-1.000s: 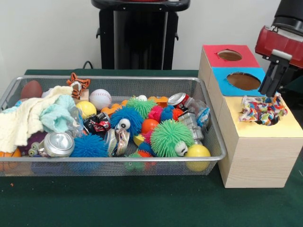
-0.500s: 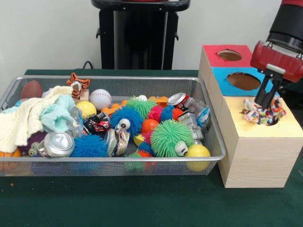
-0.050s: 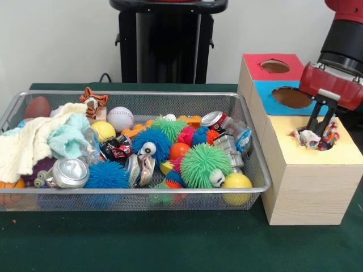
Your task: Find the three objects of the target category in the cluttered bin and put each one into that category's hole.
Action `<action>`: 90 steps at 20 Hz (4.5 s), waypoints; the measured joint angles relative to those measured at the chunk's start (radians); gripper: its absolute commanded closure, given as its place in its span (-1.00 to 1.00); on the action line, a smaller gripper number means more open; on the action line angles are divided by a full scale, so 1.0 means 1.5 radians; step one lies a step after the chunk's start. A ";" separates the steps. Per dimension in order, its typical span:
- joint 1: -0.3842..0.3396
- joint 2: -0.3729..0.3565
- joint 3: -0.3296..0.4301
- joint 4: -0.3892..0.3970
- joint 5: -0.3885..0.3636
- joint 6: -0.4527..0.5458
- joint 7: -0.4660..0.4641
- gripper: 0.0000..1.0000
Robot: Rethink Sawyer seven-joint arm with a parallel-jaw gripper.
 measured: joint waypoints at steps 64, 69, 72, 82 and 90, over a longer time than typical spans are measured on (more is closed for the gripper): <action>0.013 -0.069 -0.057 -0.021 0.040 0.112 0.006 1.00; 0.014 -0.075 -0.074 -0.020 0.038 0.112 0.006 1.00; 0.013 -0.081 -0.074 -0.020 0.036 0.112 0.006 1.00; -0.004 -0.080 -0.058 -0.017 0.033 0.084 0.006 1.00; -0.016 -0.068 -0.042 -0.016 0.031 0.034 0.006 1.00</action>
